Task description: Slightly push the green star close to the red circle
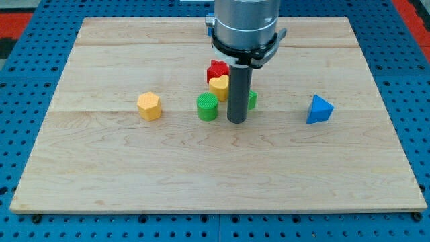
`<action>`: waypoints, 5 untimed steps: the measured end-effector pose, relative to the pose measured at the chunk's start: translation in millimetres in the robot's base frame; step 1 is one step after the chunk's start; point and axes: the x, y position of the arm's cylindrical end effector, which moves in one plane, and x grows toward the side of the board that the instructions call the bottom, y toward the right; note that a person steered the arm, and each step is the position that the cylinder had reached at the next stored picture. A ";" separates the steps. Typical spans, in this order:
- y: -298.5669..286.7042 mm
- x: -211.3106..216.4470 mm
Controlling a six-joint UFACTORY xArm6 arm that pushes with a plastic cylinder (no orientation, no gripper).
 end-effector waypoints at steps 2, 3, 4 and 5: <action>-1.5 -7.8; -2.7 -12.6; -7.9 -14.9; -17.2 -14.9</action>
